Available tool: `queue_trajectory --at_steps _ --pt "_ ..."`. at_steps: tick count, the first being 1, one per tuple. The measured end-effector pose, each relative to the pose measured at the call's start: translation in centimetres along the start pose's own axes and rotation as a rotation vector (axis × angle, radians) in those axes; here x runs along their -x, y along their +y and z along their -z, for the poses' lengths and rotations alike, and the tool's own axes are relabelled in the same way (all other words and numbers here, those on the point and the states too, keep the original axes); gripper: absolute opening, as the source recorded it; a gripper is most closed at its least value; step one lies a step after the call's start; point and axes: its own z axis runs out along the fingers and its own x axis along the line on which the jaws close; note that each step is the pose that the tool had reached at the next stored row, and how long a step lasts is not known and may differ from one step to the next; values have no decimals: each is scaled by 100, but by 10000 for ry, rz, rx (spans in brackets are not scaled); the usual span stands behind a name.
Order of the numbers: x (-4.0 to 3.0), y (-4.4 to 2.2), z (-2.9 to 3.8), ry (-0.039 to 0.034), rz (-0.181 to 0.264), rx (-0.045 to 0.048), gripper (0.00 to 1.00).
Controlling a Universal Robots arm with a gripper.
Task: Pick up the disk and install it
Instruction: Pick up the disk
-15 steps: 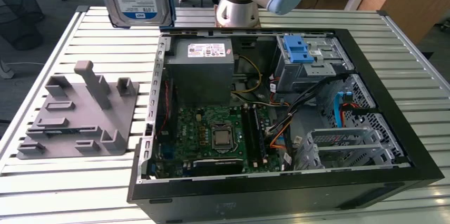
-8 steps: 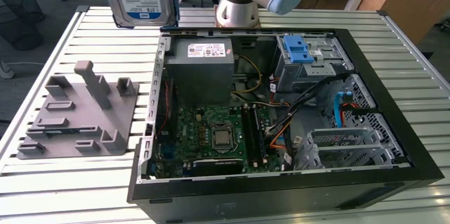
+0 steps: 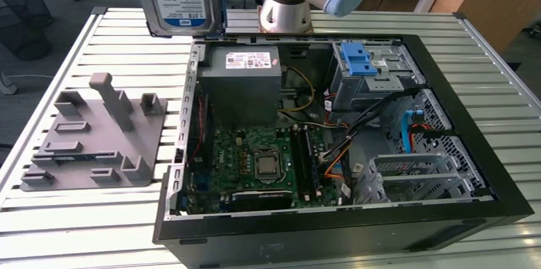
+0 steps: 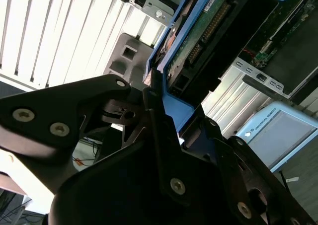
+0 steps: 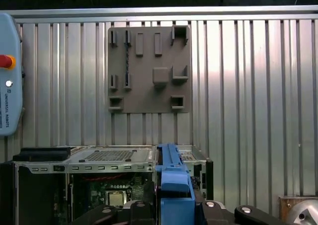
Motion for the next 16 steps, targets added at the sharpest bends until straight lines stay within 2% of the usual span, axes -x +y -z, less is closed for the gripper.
queue_trajectory --at_steps 7,9,11,16 --pt "-249 -15 -12 -2 0 -2 36" --pt "-274 -48 -15 -3 0 -2 36" --pt "-279 -109 -18 -2 0 0 36" --pt "-274 -335 -23 -1 1 8 36"
